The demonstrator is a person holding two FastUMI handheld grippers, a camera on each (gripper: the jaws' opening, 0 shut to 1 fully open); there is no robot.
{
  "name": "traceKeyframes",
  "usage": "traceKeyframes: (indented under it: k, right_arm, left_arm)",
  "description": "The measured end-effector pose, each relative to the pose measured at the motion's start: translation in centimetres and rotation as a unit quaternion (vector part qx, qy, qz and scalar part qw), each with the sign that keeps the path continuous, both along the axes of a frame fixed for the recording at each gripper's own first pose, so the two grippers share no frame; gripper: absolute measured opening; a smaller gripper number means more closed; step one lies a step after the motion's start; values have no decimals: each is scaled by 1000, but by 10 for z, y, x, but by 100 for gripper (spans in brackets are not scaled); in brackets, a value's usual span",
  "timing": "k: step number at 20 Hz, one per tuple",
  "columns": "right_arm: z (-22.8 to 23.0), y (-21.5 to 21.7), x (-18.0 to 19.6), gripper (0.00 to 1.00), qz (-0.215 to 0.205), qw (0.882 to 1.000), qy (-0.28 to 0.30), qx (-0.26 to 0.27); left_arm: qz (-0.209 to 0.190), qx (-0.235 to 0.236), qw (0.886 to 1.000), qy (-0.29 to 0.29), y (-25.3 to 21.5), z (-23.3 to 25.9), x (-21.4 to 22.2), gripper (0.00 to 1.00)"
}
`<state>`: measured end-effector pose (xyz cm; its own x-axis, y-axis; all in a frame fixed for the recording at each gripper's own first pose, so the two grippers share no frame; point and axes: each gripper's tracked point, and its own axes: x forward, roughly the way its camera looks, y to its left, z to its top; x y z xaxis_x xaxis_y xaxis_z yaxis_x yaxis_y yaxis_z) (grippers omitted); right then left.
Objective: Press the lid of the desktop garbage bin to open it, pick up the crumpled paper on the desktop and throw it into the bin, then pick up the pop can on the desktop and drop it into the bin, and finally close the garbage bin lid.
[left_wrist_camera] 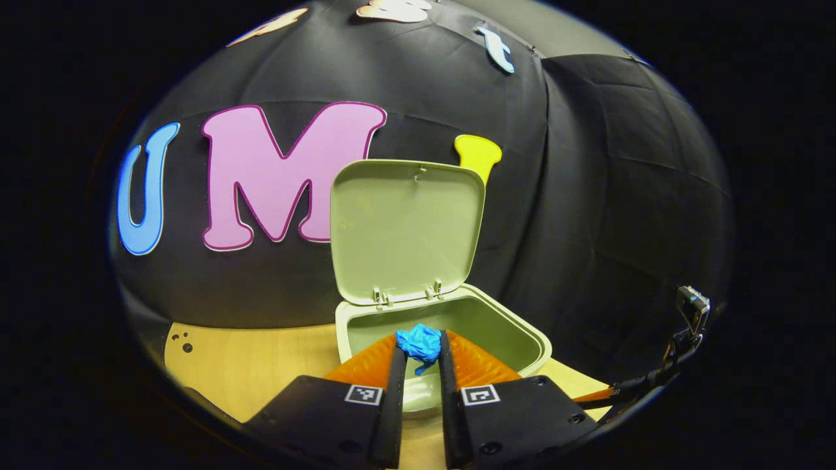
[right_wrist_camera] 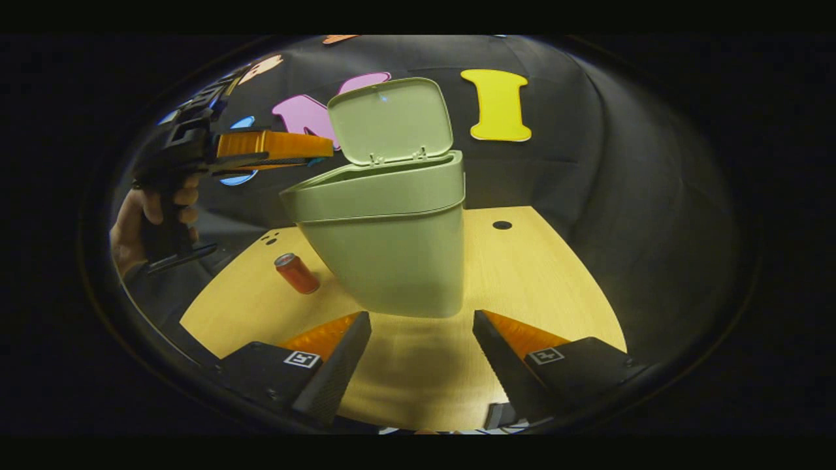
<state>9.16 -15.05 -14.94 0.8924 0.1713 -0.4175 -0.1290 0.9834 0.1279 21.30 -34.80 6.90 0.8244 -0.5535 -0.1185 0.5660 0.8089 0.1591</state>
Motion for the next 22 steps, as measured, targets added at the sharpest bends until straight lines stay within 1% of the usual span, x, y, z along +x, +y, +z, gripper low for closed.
traceKeyframes:
  k: [2, 3, 4, 5, 7, 11, 13, 15, 18, 22]
  right_arm:
    - [-3, 3, 2, 99, 7, 1000, 5, -1]
    - [-4, 4, 2, 99, 9, 1000, 8, 1]
    - [-5, 6, 4, 99, 11, 1000, 8, 2]
    - [-6, 6, 6, 99, 12, 1000, 10, 2]
    - [-7, 9, 7, 99, 13, 1000, 12, 3]
    - [-9, 16, 7, 99, 22, 1000, 11, -3]
    - [-10, 17, 9, 99, 25, 1000, 10, -8]
    - [-11, 22, 7, 99, 29, 999, 12, -15]
    - [-16, 33, 3, 99, 37, 999, 19, -25]
    - [-19, 66, 1, 99, 56, 998, 23, -26]
  left_arm:
    - [10, 8, 1000, -3, 0, -2, 4, 37]
    - [9, 5, 1000, -7, -1, -1, 2, 43]
    - [6, 1, 1000, -9, -3, 0, 1, 45]
    - [5, -4, 1000, -11, -2, 1, 1, 63]
    - [15, -9, 1000, -15, 2, 4, 3, 99]
    - [53, -21, 998, -32, 35, 17, -2, 98]
    - [77, -26, 995, -49, 63, 24, -7, 98]
    - [111, -17, 992, -58, 99, 22, -12, 98]
    - [158, -6, 986, -60, 154, 11, -29, 98]
    - [218, 15, 975, -43, 223, -18, -57, 98]
